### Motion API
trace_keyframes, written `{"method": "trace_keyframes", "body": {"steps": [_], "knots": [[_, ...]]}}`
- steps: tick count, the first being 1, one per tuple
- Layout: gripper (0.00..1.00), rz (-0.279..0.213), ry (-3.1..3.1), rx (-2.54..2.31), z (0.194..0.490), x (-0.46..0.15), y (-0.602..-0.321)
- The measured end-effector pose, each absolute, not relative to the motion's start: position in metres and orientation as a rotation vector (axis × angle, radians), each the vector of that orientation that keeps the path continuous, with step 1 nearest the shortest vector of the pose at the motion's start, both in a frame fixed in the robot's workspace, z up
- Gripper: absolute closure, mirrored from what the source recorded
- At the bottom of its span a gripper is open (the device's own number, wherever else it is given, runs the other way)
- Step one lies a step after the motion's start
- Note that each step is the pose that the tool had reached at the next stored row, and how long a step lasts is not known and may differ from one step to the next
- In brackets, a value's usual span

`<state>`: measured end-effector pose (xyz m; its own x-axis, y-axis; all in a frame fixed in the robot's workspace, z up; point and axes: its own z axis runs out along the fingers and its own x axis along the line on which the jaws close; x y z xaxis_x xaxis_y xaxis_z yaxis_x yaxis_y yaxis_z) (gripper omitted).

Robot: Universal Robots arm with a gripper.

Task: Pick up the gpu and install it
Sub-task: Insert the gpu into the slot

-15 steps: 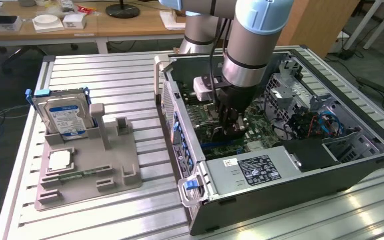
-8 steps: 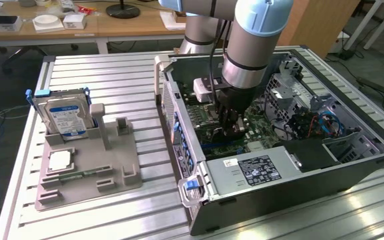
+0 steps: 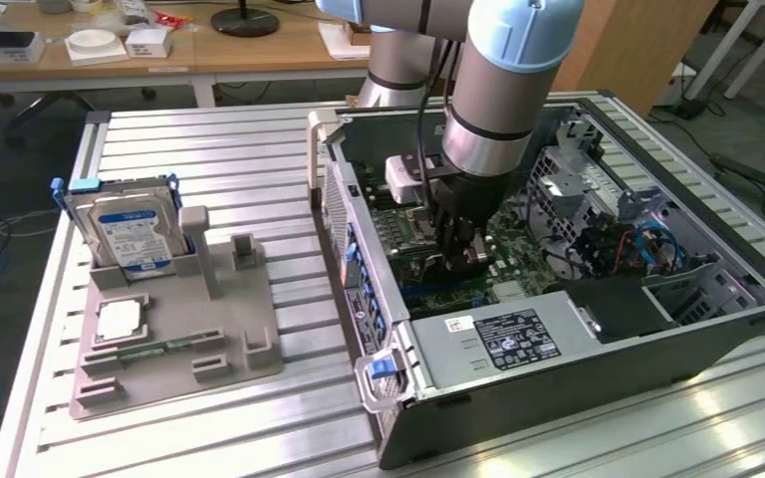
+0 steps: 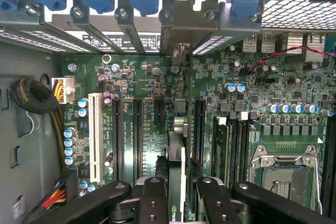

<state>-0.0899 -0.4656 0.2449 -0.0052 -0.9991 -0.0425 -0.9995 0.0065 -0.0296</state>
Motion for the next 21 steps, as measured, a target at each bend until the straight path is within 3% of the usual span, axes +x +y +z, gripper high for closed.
{"method": "trace_keyframes", "body": {"steps": [21], "knots": [[0.74, 0.018, 2.194, -2.181, 0.2368, -0.0898, -0.4656]]}}
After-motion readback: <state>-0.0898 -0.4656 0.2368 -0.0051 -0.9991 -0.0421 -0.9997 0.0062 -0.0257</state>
